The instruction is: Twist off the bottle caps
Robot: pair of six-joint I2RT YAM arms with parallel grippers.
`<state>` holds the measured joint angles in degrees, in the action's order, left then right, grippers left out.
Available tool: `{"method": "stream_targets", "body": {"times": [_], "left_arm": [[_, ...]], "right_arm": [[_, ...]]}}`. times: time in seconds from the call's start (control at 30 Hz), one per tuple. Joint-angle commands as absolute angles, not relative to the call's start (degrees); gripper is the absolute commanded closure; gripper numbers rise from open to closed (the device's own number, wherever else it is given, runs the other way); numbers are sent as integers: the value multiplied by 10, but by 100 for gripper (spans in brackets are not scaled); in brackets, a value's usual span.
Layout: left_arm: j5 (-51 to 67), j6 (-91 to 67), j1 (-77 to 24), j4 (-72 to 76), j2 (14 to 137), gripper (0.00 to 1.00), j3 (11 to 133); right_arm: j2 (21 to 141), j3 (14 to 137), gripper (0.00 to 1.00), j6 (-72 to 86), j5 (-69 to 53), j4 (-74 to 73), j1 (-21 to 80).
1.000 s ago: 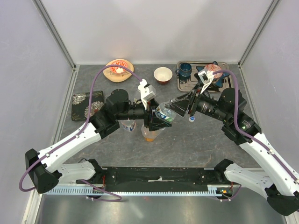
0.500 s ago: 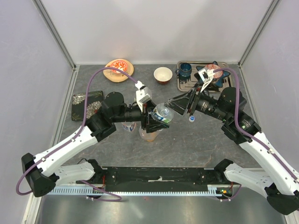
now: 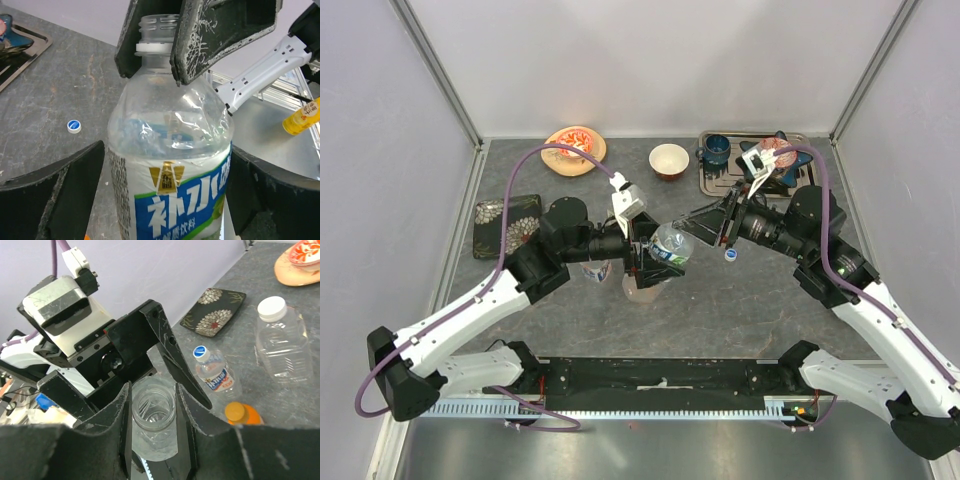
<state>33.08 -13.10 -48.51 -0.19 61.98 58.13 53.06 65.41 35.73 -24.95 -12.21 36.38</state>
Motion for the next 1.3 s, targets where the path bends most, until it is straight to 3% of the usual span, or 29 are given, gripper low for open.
{"method": "stream_targets", "body": {"times": [0.0, 0.17, 0.33, 0.43, 0.53, 0.83, 1.27], "left_arm": [[284, -112, -487, -14, 614, 1, 609], [227, -87, -486, -96, 573, 1, 621], [146, -76, -486, -168, 469, 1, 621], [125, -81, -486, -164, 398, 1, 594], [119, -90, -486, -145, 344, 1, 556], [103, -106, -485, -154, 271, 1, 508], [84, -103, -486, -171, 243, 0, 480]], "right_arm": [[519, 702, 100, 324, -201, -157, 364], [522, 765, 100, 279, -79, -237, 363], [561, 822, 100, 234, 255, -319, 363], [587, 782, 100, 210, 456, -280, 360], [615, 709, 100, 167, 560, -180, 335], [736, 629, 100, 186, 606, -12, 222], [887, 637, 100, 270, 552, -15, 170]]}}
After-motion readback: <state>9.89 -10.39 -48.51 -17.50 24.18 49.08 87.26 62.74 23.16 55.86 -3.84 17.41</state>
